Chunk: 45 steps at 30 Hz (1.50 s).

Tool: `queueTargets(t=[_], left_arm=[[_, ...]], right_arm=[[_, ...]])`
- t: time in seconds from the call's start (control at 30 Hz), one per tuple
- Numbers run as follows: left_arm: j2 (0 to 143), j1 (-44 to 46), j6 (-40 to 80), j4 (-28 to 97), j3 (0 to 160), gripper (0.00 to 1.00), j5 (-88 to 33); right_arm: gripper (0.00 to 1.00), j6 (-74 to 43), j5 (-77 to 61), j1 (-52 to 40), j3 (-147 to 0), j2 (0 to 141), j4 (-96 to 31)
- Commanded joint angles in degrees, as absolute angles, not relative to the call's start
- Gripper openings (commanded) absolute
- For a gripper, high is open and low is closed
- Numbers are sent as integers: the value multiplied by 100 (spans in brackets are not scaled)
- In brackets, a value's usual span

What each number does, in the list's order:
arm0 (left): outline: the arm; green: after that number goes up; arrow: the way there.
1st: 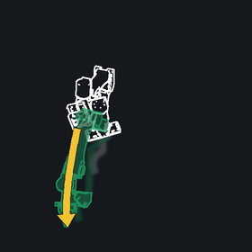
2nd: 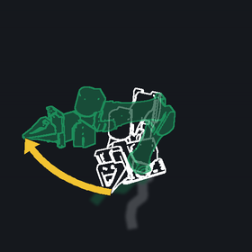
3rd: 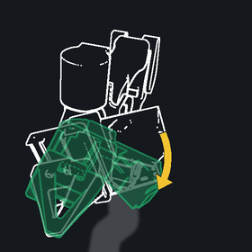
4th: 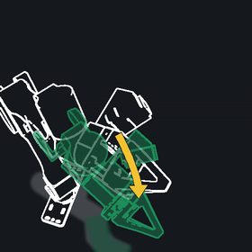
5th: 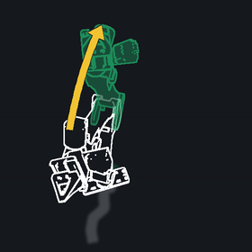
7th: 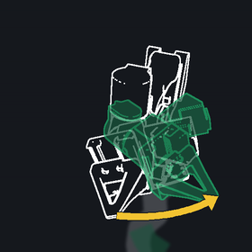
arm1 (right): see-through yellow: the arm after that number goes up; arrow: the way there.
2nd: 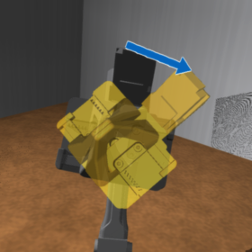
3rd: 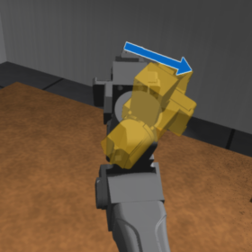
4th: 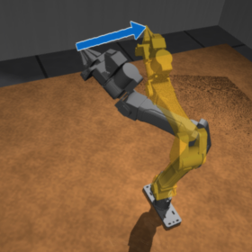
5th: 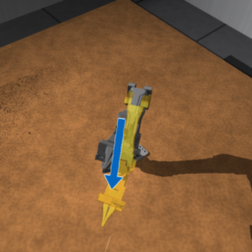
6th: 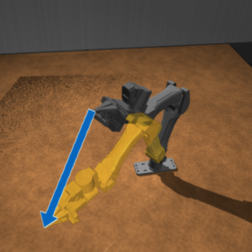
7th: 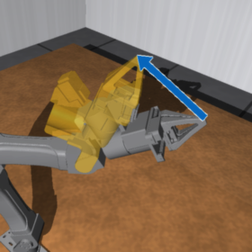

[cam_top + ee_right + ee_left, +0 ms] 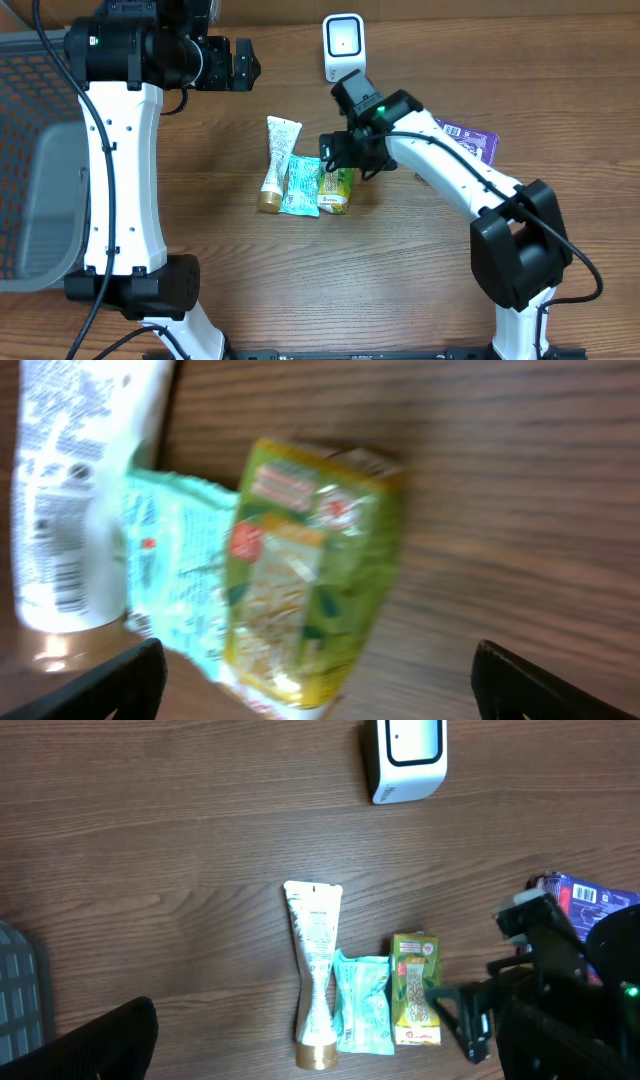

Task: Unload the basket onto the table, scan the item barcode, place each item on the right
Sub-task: 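Lift the green packet and carry it toward the scanner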

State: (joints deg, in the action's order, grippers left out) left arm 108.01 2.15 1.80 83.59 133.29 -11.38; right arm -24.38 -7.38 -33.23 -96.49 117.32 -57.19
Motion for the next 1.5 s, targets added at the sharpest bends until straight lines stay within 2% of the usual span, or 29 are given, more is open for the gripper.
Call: queueTargets(t=[0.0,0.2,0.5,0.63,0.8,0.87,1.07,1.2,1.33,1.47], left_arm=[[10774,228,281,8359,13419,100,-1184],[10774,228,281,8361,13419,100,-1186],[10774,226,281,8361,13419,100,-1184],[10774,226,281,8359,13419,100,-1184],[10774,226,281,8361,13419,100,-1184],[10774,226,281,8361,13419,100,-1184],[10774,226,281,8361,13419,100,-1186],[10774,226,281,8359,13419,100,-1184],[10774,226,281,8359,13419,100,-1184],[10774,226,281,8361,13419,100,-1186]], right_arm=[[96,-3406,-705,-3817,-9286,11662,-5439],[93,-4224,-3,-4095,-8831,11736,-5234],[71,-4200,228,-4150,-8582,11972,-4974],[69,-4174,403,-4150,-8584,11972,-4886],[67,-3345,405,-4152,-8584,11972,-4543],[63,-3192,405,-4150,-8584,11972,-4519],[27,-3144,379,-4150,-8584,11972,-4530],[25,-3100,375,-4134,-8600,11970,-4622],[18,-2735,-30,-3948,-8934,11926,-5183],[15,-1479,-1697,-3579,-9317,11703,-5596]])
